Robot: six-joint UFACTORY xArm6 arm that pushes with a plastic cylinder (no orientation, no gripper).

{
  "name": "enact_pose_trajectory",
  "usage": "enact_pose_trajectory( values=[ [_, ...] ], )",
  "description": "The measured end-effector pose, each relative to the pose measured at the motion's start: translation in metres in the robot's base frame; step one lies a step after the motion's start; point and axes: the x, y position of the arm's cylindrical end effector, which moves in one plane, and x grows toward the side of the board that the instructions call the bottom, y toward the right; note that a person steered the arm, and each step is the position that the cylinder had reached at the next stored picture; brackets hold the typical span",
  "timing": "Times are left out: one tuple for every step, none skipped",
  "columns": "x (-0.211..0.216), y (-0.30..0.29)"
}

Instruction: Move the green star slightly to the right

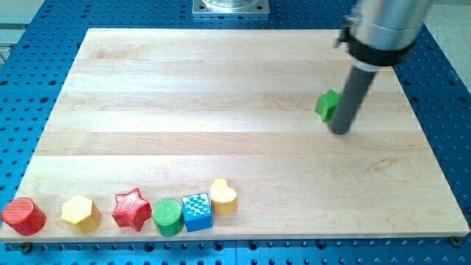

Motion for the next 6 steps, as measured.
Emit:
enact_pose_trajectory(
  values=[
    [-0.018, -0.059],
    [-0.033, -0.012],
    [-0.034, 0.014],
    [-0.030, 0.012],
    [-0.003, 0.056],
    [0.093, 0.041]
  ],
)
